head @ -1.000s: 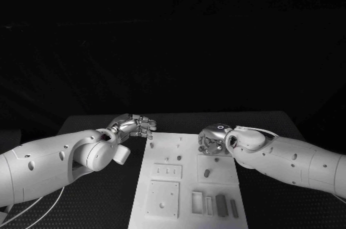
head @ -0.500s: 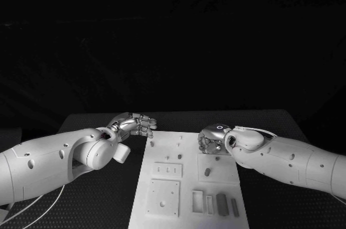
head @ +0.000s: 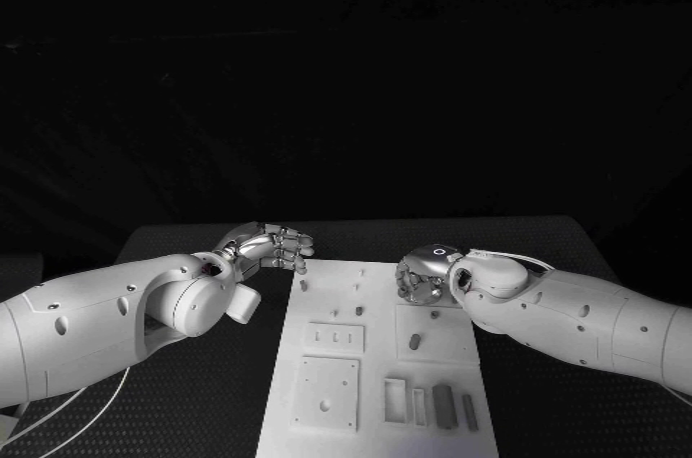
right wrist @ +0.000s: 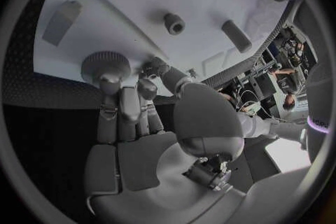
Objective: Assemble the parts on the task board
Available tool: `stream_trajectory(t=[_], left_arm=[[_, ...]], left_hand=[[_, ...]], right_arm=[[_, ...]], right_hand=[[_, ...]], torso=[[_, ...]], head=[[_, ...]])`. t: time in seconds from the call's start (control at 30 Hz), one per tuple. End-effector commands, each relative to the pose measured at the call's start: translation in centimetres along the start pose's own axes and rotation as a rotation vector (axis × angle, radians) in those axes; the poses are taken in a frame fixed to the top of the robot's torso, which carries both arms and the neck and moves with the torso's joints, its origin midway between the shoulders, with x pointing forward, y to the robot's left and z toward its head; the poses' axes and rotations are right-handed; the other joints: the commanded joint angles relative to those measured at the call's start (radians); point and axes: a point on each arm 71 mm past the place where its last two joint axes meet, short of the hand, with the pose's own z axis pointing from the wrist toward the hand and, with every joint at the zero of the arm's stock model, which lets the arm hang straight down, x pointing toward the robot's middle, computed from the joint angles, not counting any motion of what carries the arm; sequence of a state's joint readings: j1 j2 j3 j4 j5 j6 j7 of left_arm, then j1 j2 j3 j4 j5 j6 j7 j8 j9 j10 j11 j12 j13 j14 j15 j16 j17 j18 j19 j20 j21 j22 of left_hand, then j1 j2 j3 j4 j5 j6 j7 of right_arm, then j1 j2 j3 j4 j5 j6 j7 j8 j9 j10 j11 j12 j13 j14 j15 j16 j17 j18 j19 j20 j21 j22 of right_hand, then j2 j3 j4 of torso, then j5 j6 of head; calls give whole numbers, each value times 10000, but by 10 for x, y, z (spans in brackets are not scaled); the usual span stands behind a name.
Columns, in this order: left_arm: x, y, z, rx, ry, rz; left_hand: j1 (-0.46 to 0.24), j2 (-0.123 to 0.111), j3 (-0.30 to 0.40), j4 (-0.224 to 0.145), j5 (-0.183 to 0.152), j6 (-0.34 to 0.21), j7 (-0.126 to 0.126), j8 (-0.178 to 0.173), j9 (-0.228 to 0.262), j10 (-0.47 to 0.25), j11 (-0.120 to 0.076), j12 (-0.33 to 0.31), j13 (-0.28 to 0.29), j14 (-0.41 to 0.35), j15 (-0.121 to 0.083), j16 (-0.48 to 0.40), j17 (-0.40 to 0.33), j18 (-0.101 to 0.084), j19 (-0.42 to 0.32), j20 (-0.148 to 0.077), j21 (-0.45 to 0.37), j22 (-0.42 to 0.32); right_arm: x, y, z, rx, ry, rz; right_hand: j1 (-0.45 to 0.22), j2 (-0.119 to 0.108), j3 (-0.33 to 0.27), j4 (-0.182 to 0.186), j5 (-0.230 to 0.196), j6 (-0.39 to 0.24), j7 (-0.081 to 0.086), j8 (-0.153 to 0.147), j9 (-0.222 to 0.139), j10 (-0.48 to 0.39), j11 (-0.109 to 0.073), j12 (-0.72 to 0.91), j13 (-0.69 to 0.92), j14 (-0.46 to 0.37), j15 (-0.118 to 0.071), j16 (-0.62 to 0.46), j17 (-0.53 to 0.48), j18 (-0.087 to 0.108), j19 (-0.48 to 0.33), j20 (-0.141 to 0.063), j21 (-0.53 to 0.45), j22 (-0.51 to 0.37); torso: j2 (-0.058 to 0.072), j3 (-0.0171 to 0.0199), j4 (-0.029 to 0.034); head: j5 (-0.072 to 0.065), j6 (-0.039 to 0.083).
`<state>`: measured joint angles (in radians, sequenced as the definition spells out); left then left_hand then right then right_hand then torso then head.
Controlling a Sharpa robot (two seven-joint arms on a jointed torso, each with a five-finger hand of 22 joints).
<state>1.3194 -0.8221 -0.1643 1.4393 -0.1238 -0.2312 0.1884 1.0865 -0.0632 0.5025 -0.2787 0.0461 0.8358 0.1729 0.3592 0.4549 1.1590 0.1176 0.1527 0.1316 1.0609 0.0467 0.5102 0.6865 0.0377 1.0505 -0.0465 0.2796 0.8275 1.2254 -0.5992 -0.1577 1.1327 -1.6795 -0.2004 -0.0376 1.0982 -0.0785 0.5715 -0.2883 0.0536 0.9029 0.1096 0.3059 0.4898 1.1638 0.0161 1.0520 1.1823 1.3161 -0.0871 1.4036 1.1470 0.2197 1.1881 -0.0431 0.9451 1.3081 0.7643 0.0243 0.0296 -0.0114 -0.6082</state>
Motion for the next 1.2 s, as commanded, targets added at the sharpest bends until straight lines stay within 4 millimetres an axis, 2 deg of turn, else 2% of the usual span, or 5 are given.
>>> stream_trajectory(t=[0.03, 0.53, 0.8, 0.93, 1.2], left_arm=[[1, -2, 0, 86, 155, -22], [1, -2, 0, 68, 127, -15], [-1, -2, 0, 62, 83, -8], [-3, -2, 0, 54, 18, 4], [-5, -3, 0, 64, -59, 24]], left_hand=[[-93, 11, -48, 28, 42, -9, 85, -44, -13, -8, 70, -68, -9, -9, 10, -43, 20, 171, -40, -39, -58, 17], [-101, 2, -39, 27, 42, -23, 91, -61, -14, -12, 76, -99, -10, -5, 10, -72, 55, 171, -41, -42, -66, 27], [-95, -1, -32, 21, 42, -27, 93, -67, -14, -10, 78, -110, -9, -3, 9, -83, 71, 171, -42, -43, -69, 32], [-93, -11, -28, 15, 42, -37, 98, -77, -16, -10, 80, -122, -8, -1, 9, -96, 86, 170, -42, -43, -72, 36], [-94, -18, -25, 12, 42, -45, 103, -85, -16, -7, 81, -133, -7, 2, 10, -108, 102, 169, -42, -43, -76, 41]], right_arm=[[7, 1, -1, -21, 435, -251], [8, 2, -1, 121, 284, -437], [2, 5, -3, 310, -532, -420], [-4, 12, -6, 3, -1092, -309], [-21, 16, -5, 70, -1762, -532]], right_hand=[[-10, 158, 57, -16, -38, 301, 138, 74, 32, 79, -46, 56, 17, 94, -63, 57, -2, 421, -67, -105, 53, 226], [-17, 382, 28, -15, -38, 717, 4, 245, 154, 214, -167, 88, 60, 180, -169, 164, 84, 421, -103, -118, 186, 219], [-120, 670, 33, -3, -38, 886, -59, 305, 222, 336, -225, 85, 60, 293, -216, 256, 198, 421, -89, -111, 257, 212], [-115, 694, 31, -23, -38, 1074, -131, 398, 297, 410, -292, 79, 61, 294, -257, 261, 151, 421, -94, -110, 295, 209], [-72, 656, 30, -29, -38, 1160, -177, 438, 343, 512, -339, 124, 99, 333, -298, 280, 163, 421, -85, -111, 319, 202]], torso=[[19, 9, 8], [52, 13, 4], [58, 15, 3], [56, 0, 2], [77, 17, 6]], head=[[-11, -1], [-29, -15], [-33, 15], [-32, 43], [-50, 134]])
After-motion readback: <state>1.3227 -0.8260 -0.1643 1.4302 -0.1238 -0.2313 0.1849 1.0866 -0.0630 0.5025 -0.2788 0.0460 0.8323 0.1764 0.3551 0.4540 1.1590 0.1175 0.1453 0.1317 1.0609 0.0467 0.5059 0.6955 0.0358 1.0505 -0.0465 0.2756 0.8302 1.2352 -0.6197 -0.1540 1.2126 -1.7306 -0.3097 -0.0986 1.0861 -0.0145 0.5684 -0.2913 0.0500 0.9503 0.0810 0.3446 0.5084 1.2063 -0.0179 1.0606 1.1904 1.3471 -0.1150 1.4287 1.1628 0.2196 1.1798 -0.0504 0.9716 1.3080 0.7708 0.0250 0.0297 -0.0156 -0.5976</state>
